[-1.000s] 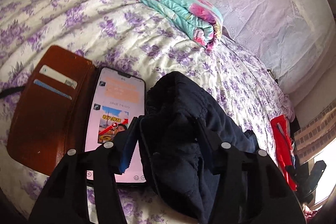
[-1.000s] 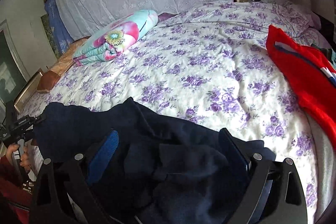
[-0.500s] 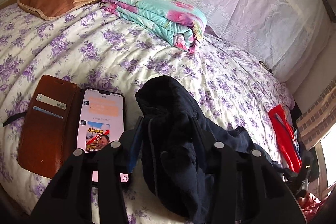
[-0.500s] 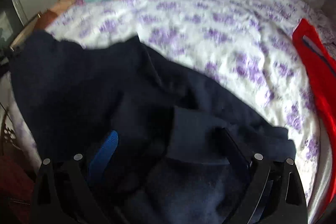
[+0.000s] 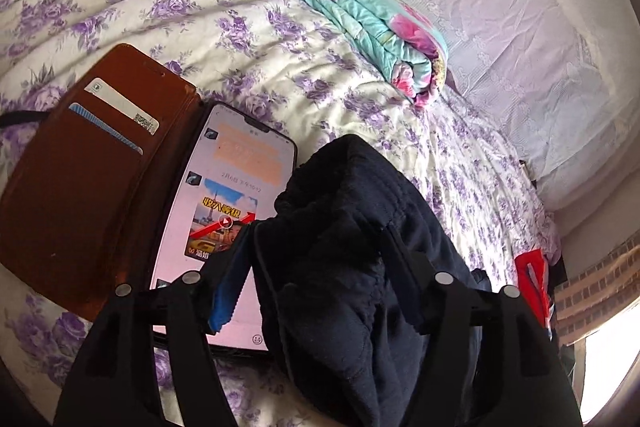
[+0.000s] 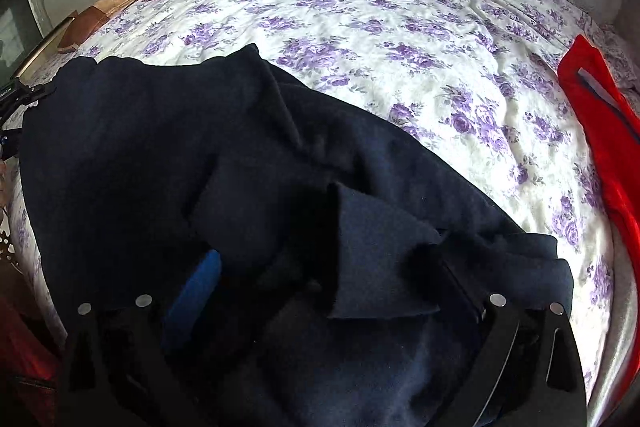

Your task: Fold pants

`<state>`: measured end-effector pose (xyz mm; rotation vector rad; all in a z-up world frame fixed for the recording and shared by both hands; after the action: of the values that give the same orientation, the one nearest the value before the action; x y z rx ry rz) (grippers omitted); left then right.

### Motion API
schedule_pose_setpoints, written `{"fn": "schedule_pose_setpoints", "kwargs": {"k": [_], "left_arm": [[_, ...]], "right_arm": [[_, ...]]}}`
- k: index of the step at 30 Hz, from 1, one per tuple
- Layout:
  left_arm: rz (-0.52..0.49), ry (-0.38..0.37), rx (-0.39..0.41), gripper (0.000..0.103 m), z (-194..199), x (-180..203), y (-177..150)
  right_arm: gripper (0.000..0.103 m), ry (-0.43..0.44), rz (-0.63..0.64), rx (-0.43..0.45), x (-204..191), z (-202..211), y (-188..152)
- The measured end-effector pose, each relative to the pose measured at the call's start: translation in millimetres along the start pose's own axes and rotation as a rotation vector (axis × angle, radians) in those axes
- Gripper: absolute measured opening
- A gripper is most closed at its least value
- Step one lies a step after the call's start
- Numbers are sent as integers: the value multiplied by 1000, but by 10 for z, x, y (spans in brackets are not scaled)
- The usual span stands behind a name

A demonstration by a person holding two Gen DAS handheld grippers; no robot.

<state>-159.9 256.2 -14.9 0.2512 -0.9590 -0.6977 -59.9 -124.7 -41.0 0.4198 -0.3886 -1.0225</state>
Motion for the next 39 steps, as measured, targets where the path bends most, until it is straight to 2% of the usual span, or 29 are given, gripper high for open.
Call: {"fn": "schedule_pose_setpoints", "kwargs": {"k": [4,6,9,11,12,14,15,18,23,26,28,30,32,34,36,39], "left_arm": [[-18,10,10,72,5,20,19],[-10,-3,-7,70,4,19,21],[-34,-22,-28,50,30,58,30],[-67,-53,-16,43,105,167,48],[-102,-63,-7,41,156,283,52],[-183,-71,3,39,228,535,45],[-234,-75,5,39,257,692,32],[-394,-118,-2,36,310,1265,-51],[-529,-323,-86,33,183,2270,-397],[-620,-471,-194,33,15,2825,-788],[-670,-581,-323,32,-183,3161,-1178],[-754,-594,-449,32,-411,3334,-1612],[-750,-620,-507,31,-490,3383,-1800],[-726,-634,-491,31,-455,3378,-1752],[-684,-615,-468,32,-432,3299,-1597],[-596,-527,-413,39,-448,3006,-1238]], "right_arm": [[100,2,5,-10,-1,20,4],[99,9,0,-2,8,93,26],[98,9,-45,96,110,347,76],[99,-18,-70,106,221,405,50],[99,-32,-80,79,272,359,11],[99,-72,-109,-32,404,151,-126],[98,-56,-130,-46,441,120,-154],[98,-20,-180,26,505,294,-83],[98,-36,-241,137,790,597,-36],[98,57,-356,189,1038,772,-54],[98,135,-442,204,1190,857,-90],[98,180,-525,195,1360,872,-172],[98,224,-596,182,1468,863,-263],[98,299,-656,177,1534,855,-312],[95,357,-684,171,1520,830,-307],[86,390,-636,141,1354,739,-214]]}}
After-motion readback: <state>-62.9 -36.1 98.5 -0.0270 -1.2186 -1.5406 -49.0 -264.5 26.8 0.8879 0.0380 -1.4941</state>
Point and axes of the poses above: each gripper's, at about its wrist camera, not at the fingertips, and z roughly against the way its jaws point, x to its right, y to its top, the point moved 6 cm from there along -z, roughly the way its jaws point, and after that the axes turned 7 degrees about -y, right-handed, at the moved point
